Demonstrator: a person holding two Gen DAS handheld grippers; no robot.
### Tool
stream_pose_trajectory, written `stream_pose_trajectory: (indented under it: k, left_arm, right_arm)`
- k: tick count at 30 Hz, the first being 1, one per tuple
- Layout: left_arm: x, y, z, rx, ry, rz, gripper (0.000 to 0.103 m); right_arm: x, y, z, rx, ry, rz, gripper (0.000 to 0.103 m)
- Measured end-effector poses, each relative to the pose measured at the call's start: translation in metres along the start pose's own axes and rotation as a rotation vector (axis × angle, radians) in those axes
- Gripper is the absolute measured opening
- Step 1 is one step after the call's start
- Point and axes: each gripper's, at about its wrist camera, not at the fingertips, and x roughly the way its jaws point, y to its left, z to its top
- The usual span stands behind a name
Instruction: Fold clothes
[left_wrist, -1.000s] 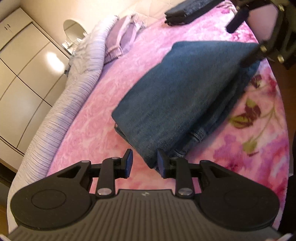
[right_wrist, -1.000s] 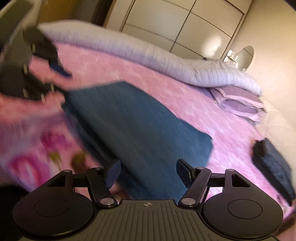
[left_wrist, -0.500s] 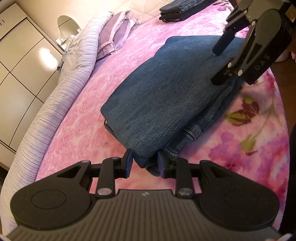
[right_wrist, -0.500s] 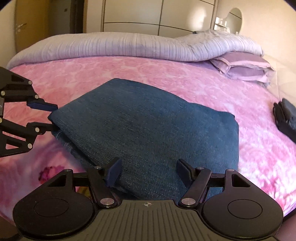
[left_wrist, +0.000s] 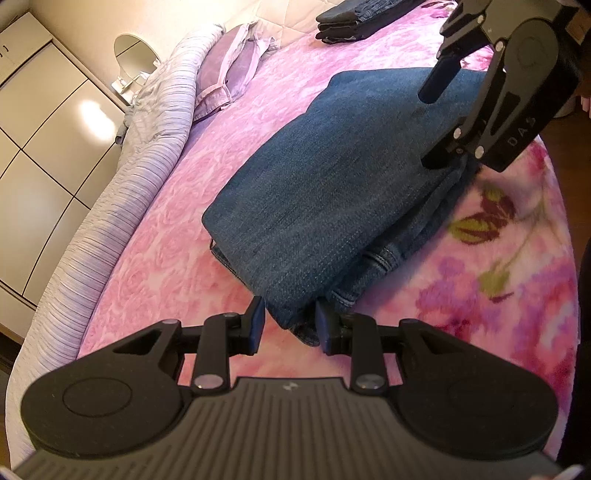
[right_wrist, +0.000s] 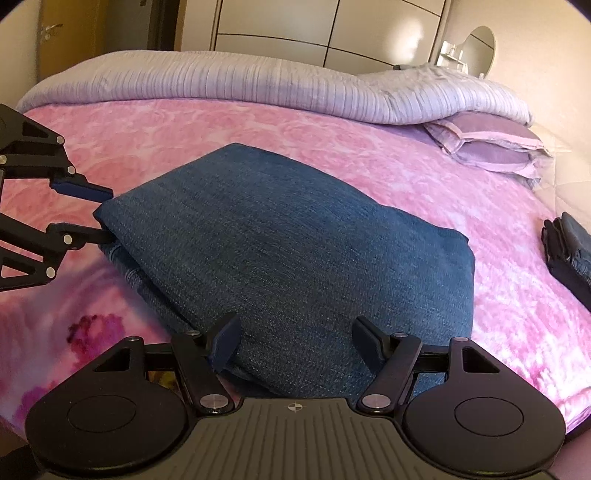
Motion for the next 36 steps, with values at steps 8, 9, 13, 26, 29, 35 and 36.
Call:
stream_pose_trajectory:
  k: [8,9,13,26,29,35,36]
  left_arm:
    - [-0.024,0.017,0.002,-0.054,-0.075,0.045,0.026]
    - [-0.027,0.022,0.003,-0.079,-0.091,0.049,0.026]
    - [-0.018,0.041,0.014,-0.184,-0.144,-0.031,0.026]
    - [0.011,0.054,0.031,-0.203,-0.136,-0.118,0.023]
    - [0.026,0.055,0.025,-0.228,-0.122,-0.141,0.023]
    - [0.056,0.057,0.013,-0.277,-0.093,-0.187,0.024]
    - [0.061,0.058,0.011,-0.285,-0.089,-0.195,0.024]
  right_arm:
    - [-0.019,-0.019,0.004,0.052,-0.067,0.005,0.069]
    - [-0.024,-0.027,0.004,0.084,-0.089,-0.005,0.069]
    - [-0.025,-0.044,0.003,0.143,-0.090,-0.008,0.069]
    - [-0.017,-0.104,0.016,0.200,-0.071,0.015,0.069]
    - [0.006,-0.138,0.035,0.248,-0.037,0.023,0.069]
    - [0.089,-0.182,0.052,0.315,0.065,0.022,0.066]
    - [0.101,-0.184,0.051,0.324,0.070,0.034,0.066]
